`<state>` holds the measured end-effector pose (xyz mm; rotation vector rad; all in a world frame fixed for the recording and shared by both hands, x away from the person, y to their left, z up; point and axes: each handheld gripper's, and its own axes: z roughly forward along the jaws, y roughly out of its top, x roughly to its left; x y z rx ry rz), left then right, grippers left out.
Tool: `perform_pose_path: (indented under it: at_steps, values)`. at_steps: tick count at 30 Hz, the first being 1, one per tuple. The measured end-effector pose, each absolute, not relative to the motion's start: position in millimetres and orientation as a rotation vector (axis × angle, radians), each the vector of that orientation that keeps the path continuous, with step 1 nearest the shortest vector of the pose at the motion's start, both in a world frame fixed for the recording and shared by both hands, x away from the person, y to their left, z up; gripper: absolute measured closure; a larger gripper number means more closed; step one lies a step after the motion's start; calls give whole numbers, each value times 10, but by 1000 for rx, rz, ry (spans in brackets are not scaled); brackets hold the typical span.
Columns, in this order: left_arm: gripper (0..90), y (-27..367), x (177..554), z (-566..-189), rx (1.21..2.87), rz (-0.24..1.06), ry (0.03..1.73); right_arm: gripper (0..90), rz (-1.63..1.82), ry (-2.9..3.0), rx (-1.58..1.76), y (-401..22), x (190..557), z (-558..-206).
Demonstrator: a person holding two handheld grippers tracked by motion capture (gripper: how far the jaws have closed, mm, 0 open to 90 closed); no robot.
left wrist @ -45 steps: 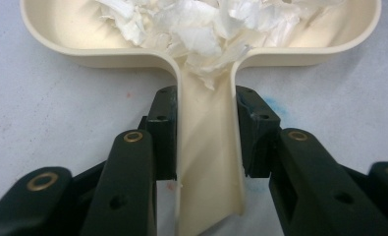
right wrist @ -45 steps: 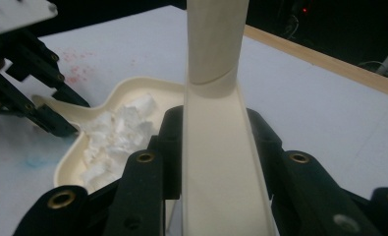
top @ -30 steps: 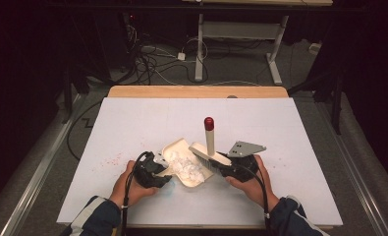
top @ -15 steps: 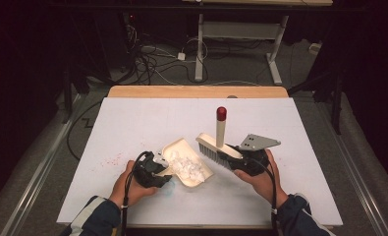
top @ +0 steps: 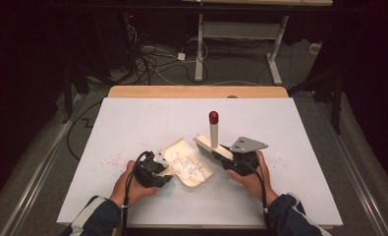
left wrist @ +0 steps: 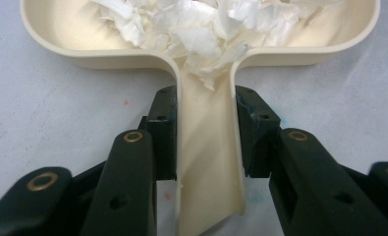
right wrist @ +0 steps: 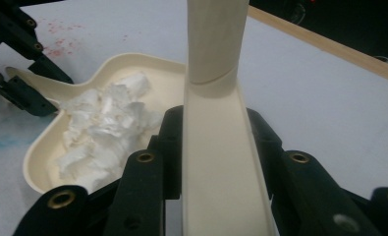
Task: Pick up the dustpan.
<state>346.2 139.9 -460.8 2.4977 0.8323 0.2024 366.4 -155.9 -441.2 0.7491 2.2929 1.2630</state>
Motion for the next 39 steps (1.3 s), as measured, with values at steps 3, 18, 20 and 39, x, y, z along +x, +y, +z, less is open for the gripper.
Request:
perform_pose_path:
  at_steps: [3, 18, 20, 39]
  values:
    - [634, 1397, 3461, -4606, 2498, 204, 833, 678, 1260, 2301, 703, -1437, 3644, -4435]
    - [634, 1397, 3459, -4606, 2497, 208, 832, 678, 1333, 2316, 631, -1359, 3570, -4377]
    - [634, 1397, 3460, -4606, 2497, 209, 832, 678, 1342, 2296, 651, -1394, 3578, -4353]
    - [634, 1447, 3498, -4606, 2488, 219, 846, 678, 1357, 2219, 772, -1805, 3701, -4212]
